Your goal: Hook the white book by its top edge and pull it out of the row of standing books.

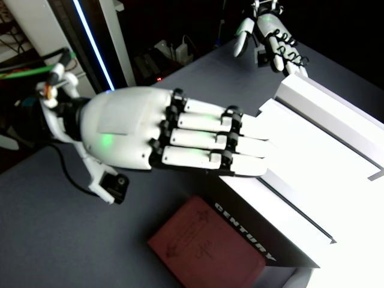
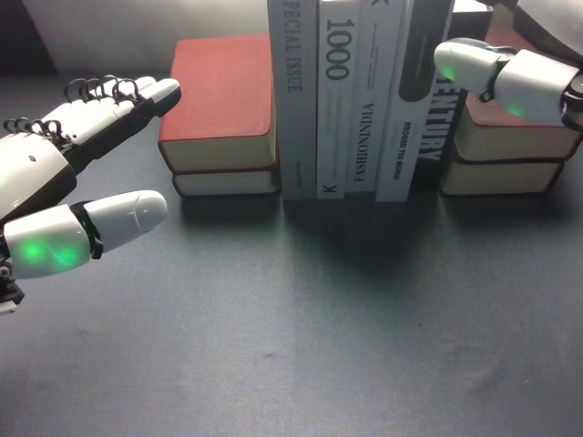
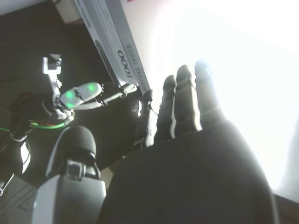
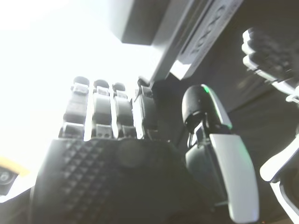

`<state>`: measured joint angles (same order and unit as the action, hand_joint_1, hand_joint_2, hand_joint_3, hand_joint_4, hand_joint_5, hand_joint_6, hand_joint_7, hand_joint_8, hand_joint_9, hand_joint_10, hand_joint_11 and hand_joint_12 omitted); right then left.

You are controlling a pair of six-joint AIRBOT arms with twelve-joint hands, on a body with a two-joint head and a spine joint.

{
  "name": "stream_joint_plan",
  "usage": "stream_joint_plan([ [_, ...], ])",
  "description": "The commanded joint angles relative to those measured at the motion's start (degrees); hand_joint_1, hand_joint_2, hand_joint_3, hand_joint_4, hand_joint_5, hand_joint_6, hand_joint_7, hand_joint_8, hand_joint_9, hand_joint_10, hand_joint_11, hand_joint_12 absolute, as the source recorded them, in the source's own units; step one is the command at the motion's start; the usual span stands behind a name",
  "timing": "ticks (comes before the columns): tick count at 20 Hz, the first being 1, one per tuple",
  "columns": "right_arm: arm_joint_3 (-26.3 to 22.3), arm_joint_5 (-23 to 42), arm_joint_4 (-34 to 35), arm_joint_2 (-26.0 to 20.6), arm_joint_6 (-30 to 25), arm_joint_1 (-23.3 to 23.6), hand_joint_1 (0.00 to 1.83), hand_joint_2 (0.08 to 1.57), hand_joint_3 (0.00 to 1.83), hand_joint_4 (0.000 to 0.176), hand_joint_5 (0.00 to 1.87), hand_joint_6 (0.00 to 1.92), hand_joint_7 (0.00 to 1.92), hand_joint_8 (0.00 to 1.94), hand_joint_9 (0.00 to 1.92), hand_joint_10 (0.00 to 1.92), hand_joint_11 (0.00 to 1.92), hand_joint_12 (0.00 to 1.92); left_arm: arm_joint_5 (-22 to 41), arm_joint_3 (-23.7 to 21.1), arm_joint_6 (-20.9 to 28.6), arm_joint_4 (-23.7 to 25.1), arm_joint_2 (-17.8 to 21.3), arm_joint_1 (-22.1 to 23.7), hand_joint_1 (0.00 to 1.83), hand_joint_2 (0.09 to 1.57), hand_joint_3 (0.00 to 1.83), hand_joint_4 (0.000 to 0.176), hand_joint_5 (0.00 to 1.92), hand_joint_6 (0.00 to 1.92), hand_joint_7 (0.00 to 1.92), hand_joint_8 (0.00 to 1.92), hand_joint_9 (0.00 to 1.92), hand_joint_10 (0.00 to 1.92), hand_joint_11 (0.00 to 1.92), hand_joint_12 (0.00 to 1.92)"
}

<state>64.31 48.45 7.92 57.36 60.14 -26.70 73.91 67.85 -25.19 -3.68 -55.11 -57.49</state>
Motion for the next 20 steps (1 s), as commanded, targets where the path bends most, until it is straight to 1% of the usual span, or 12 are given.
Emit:
stream_joint_plan([
  [1,-0.10,6.39,-0.17,0.07,0.01,-0.01,0.18,1.41,0.00,0.000,0.33,0.08,0.00,0.00,0.00,0.00,0.00,0.00,7.23,0.13,0.52,-1.28,0.09,-0.01,0.00,1.31,0.01,0.117,0.00,0.00,0.00,0.00,0.00,0.00,0.00,0.00],
  [2,-0.39,6.40,-0.02,0.12,0.01,-0.47,0.18,1.42,0.00,0.000,0.34,0.08,0.00,0.00,0.00,0.00,0.00,0.00,7.46,0.03,0.55,-1.47,0.10,-0.17,0.00,1.31,0.01,0.115,0.00,0.00,0.00,0.00,0.00,0.00,0.00,0.00],
  [5,-1.60,6.98,0.00,-0.14,0.01,-1.45,0.20,1.43,0.01,0.000,0.37,0.10,0.00,0.00,0.00,0.00,0.00,0.00,8.04,-0.21,0.57,-1.83,0.35,-0.51,0.00,1.31,0.01,0.131,0.00,0.00,0.00,0.00,0.00,0.00,0.00,0.00],
  [6,-2.47,8.26,0.02,-0.84,-0.08,-2.72,0.18,1.43,0.01,0.000,0.39,0.11,0.00,0.00,0.00,0.00,0.00,0.00,8.09,-0.25,0.57,-1.85,0.38,-0.53,0.00,1.31,0.01,0.131,0.00,0.00,0.00,0.00,0.00,0.00,0.00,0.00],
  [9,-4.90,13.26,0.01,-2.78,-2.38,-6.52,0.16,1.43,0.00,0.000,0.38,0.11,0.00,0.00,0.00,0.00,0.00,0.00,8.26,-0.42,0.56,-2.19,0.52,-0.68,0.00,1.31,0.00,0.100,0.00,0.00,0.00,0.00,0.00,0.00,0.00,0.00],
  [12,-7.20,18.37,-0.81,-4.58,-4.77,-10.37,0.13,1.43,0.00,0.000,0.37,0.11,0.00,0.00,0.00,0.00,0.00,0.00,8.65,-0.60,0.56,-2.73,0.68,-0.93,0.00,1.30,0.00,0.101,0.00,0.00,0.00,0.00,0.00,0.00,0.00,0.00],
  [13,-8.21,20.15,-1.44,-5.26,-5.70,-11.76,0.13,1.44,0.00,0.000,0.37,0.11,0.00,0.00,0.00,0.00,0.00,0.00,8.80,-0.66,0.55,-2.87,0.76,-1.04,0.00,1.29,0.00,0.108,0.00,0.00,0.00,0.00,0.00,0.00,0.00,0.00],
  [14,-9.18,21.69,-1.70,-5.92,-6.18,-13.23,0.14,1.44,0.00,0.000,0.37,0.12,0.00,0.00,0.00,0.00,0.00,0.00,9.00,-0.72,0.55,-3.03,0.80,-1.12,0.00,1.29,0.00,0.102,0.00,0.00,0.00,0.00,0.00,0.00,0.00,0.00],
  [16,-10.66,24.80,-2.11,-6.91,-7.68,-16.56,0.19,1.46,0.01,0.000,0.37,0.13,0.00,0.00,0.00,0.00,0.00,0.00,9.35,-0.82,0.55,-3.39,0.88,-1.31,0.00,1.29,0.00,0.123,0.00,0.00,0.00,0.00,0.00,0.00,0.00,0.00],
  [17,-11.44,26.81,-2.50,-7.40,-9.24,-18.76,0.20,1.46,0.01,0.000,0.36,0.13,0.00,0.00,0.00,0.00,0.00,0.00,9.51,-0.90,0.54,-3.59,0.98,-1.45,0.00,1.29,0.00,0.124,0.00,0.00,0.00,0.00,0.00,0.00,0.00,0.00],
  [18,-12.19,28.64,-2.57,-7.76,-10.73,-20.75,0.14,1.45,0.00,0.000,0.35,0.13,0.00,0.00,0.00,0.00,0.00,0.00,9.66,-0.99,0.52,-3.79,1.10,-1.59,0.00,1.29,0.00,0.115,0.00,0.00,0.00,0.00,0.00,0.00,0.00,0.00],
  [20,-13.77,31.44,-3.07,-8.36,-12.73,-24.23,0.11,1.45,0.00,0.000,0.32,0.12,0.00,0.00,0.00,0.00,0.00,0.00,10.09,-1.16,0.42,-4.14,1.27,-1.82,0.00,1.29,0.00,0.121,0.00,0.00,0.00,0.00,0.00,0.00,0.00,0.00],
])
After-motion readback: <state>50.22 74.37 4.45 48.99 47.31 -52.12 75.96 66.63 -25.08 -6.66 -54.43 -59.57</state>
